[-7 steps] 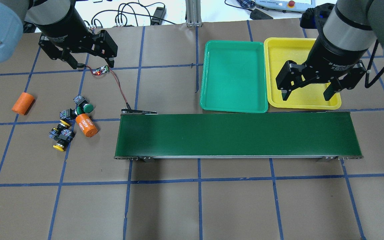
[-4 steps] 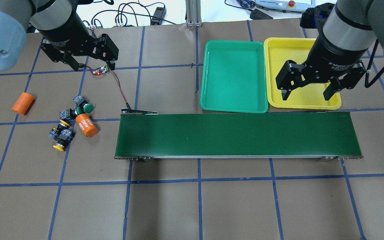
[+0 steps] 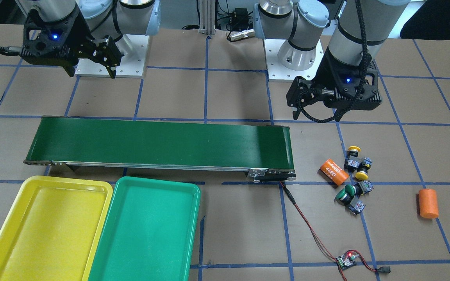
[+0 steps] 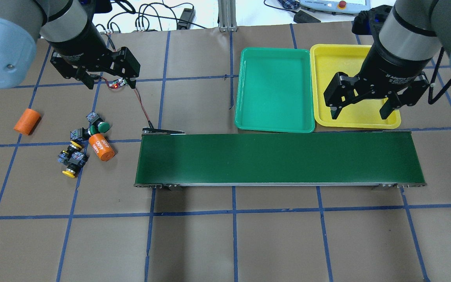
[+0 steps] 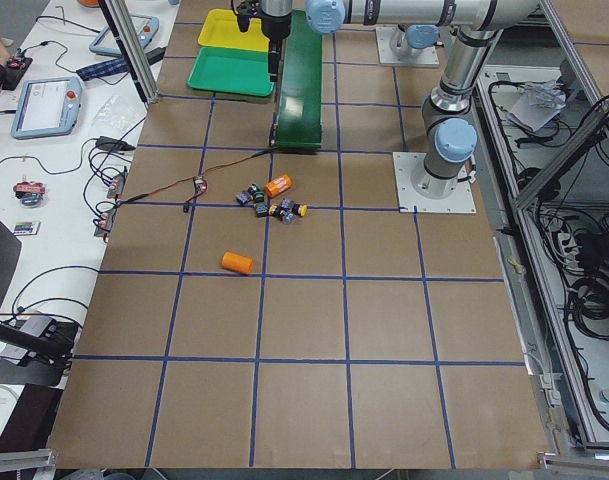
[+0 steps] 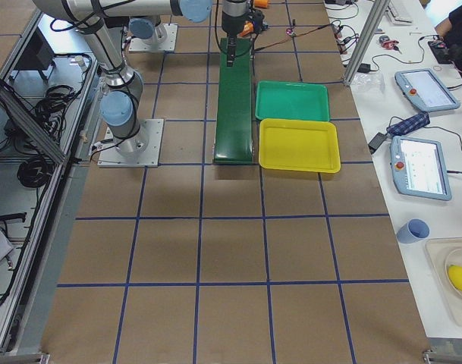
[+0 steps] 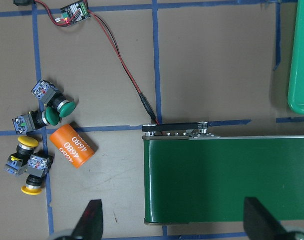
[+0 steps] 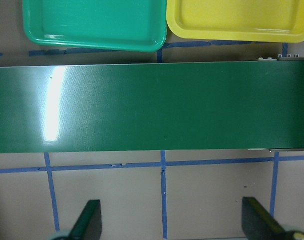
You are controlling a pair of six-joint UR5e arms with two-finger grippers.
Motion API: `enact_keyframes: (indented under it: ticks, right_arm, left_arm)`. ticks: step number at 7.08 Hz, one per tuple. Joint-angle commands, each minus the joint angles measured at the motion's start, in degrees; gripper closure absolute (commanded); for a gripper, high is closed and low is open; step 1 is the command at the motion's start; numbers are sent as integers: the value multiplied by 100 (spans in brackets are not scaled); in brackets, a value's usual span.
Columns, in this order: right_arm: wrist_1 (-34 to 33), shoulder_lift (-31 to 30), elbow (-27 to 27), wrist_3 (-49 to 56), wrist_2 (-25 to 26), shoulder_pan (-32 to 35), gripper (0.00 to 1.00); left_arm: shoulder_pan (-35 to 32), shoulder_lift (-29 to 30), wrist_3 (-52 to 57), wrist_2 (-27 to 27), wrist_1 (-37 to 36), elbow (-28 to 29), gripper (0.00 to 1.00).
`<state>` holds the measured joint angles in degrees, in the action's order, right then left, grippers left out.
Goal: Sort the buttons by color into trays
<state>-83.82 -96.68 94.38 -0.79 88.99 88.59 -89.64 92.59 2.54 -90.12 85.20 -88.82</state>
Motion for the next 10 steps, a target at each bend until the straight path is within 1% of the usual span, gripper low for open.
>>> enact_keyframes:
  ticks: [1, 2, 3, 4, 5, 6, 7, 8, 9, 10]
  right_arm:
    - [-12, 9, 1, -8, 4, 0, 0]
    - [6, 9, 1, 9, 13, 0, 0]
    - [6, 9, 1, -8, 4, 0, 0]
    - [6, 0, -7, -8, 4, 0, 0]
    - [6, 9, 1, 0, 13, 0, 0]
    - [-11, 0, 1, -17, 4, 0, 0]
    - [-29, 0, 1, -9, 4, 0, 0]
    - [-20, 9, 1, -8, 4, 0, 0]
    - [15, 0, 10, 0, 21, 0, 0]
    - [-3, 0, 28, -26, 4, 0, 0]
  left_arm:
    - [148, -40, 36, 21, 85, 75, 0]
    - [183, -48, 219, -5, 33, 50, 0]
    - [619, 117, 212, 38, 23, -46, 0]
    - [1224, 319, 160, 48, -3, -161, 0]
    - [1691, 564, 116, 56, -255, -344, 0]
    - [1809, 758, -311, 48, -684, -799, 0]
    - [1810, 865, -1037, 48, -1637, -1473, 0]
    - [1810, 1005, -1880, 65, -2847, -2167, 0]
    - [1810, 1137, -2202, 91, -3207, -2522, 0]
    - [1819, 1242, -2266, 65, -3220, -2569, 0]
